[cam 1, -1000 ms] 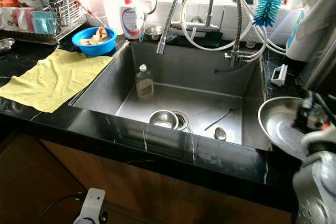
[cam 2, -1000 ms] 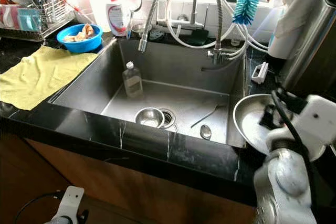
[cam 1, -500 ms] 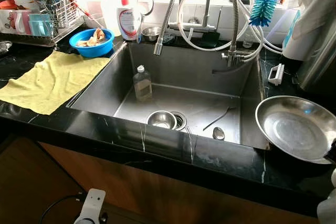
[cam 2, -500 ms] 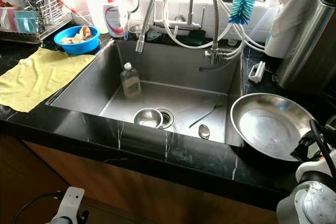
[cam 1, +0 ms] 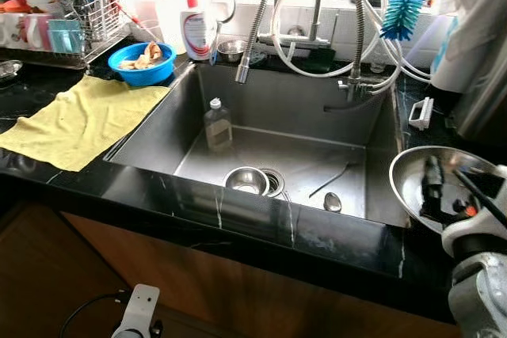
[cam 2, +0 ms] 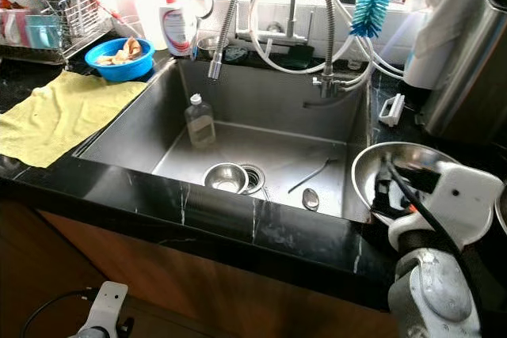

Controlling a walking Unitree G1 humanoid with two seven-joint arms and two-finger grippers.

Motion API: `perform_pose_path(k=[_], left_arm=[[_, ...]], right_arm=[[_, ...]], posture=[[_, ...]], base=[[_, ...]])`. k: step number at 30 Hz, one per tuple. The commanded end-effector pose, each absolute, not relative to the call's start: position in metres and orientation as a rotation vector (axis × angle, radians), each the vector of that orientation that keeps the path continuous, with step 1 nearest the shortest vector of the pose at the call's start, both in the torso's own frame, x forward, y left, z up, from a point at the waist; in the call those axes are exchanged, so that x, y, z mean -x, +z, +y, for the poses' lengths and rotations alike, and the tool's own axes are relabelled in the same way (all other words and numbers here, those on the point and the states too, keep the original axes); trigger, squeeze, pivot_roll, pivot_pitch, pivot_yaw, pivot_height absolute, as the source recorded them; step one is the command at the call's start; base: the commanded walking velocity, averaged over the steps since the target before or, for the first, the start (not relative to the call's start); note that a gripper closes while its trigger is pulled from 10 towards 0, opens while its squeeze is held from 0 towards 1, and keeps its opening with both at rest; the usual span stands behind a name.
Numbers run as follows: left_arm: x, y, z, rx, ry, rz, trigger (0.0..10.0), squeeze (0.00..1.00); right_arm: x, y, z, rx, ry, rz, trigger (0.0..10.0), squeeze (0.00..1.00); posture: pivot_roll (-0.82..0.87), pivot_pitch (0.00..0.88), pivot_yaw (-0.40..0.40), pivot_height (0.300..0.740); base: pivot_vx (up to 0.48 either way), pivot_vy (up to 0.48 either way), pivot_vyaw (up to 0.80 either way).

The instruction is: Kitchen organization

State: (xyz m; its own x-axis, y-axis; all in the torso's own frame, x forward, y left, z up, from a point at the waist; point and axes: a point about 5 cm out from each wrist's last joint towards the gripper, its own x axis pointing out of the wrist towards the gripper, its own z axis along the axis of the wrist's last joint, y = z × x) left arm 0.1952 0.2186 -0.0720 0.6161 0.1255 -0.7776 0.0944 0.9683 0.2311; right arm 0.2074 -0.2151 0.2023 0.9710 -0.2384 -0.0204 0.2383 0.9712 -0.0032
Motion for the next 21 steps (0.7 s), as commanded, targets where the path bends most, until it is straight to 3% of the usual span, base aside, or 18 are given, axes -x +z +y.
perform_pose_path(k=[1, 8, 21], left_arm=[[-0.193, -0.073, 0.22, -0.273, 0.015, 0.916, 10.0, 0.0], [-0.196, -0.071, 0.219, -0.273, 0.012, 0.909, 10.0, 0.0], [-0.195, -0.072, 0.219, -0.273, 0.001, 0.912, 10.0, 0.0]], right_arm=[[-0.215, 0.208, -0.213, 0.051, -0.139, 0.028, 10.0, 0.0], [-0.229, 0.213, -0.201, 0.259, 0.176, 0.155, 10.0, 0.0], [-0.238, 0.207, -0.205, 0.329, 0.255, 0.319, 10.0, 0.0]], posture=[[-0.25, 0.0, 0.042, 0.74], [-0.24, 0.0, 0.043, 0.74], [-0.23, 0.0, 0.044, 0.74]], base=[[0.0, 0.0, 0.0], [0.0, 0.0, 0.0], [0.0, 0.0, 0.0]])
